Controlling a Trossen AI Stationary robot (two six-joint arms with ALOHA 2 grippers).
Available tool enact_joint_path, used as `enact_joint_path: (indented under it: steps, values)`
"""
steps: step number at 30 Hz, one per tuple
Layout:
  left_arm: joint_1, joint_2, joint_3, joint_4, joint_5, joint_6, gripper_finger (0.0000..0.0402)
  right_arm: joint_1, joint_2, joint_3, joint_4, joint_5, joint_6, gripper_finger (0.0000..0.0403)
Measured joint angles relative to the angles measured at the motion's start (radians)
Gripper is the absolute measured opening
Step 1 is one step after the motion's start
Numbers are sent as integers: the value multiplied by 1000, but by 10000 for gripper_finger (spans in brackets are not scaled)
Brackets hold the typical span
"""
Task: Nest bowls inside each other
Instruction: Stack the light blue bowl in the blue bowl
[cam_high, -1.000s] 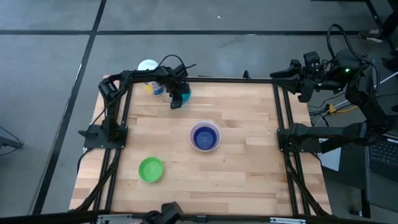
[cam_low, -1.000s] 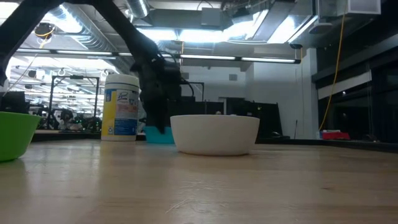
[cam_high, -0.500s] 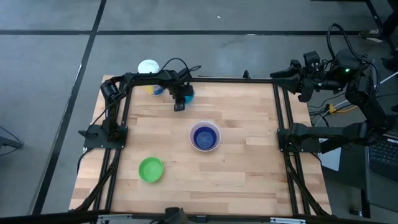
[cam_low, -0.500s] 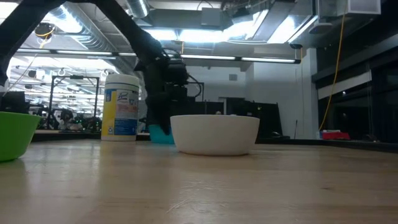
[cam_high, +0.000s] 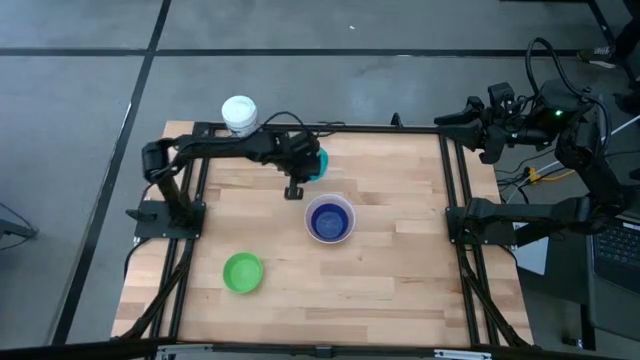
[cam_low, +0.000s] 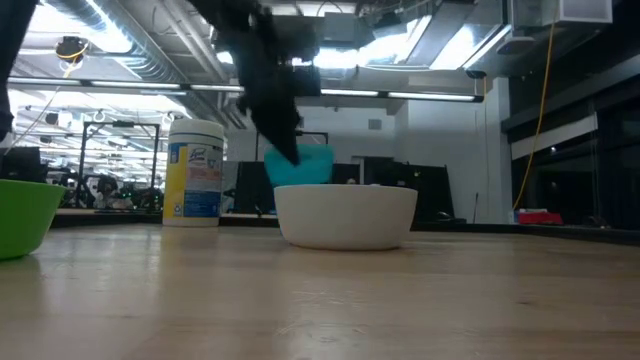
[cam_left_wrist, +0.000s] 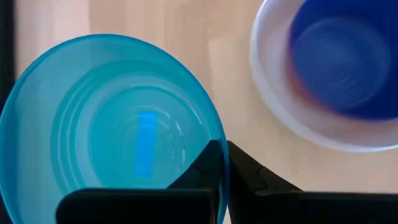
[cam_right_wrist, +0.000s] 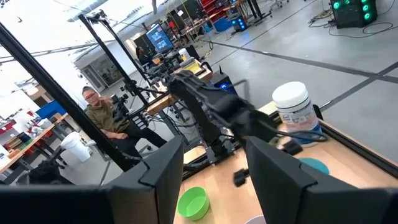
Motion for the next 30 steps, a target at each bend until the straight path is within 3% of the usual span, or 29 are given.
enact_joint_path:
  steps: [8, 15, 30]
  values:
    - [-152, -102, 0, 10, -26, -130, 2, 0, 0, 0, 0, 0, -18, 178]
    - [-265, -88, 0, 29, -5, -184, 2, 0, 2, 0, 0, 0, -30, 178]
    - [-359, -30, 0, 116, 56, -245, 2, 1, 4, 0, 0, -8, -37, 178]
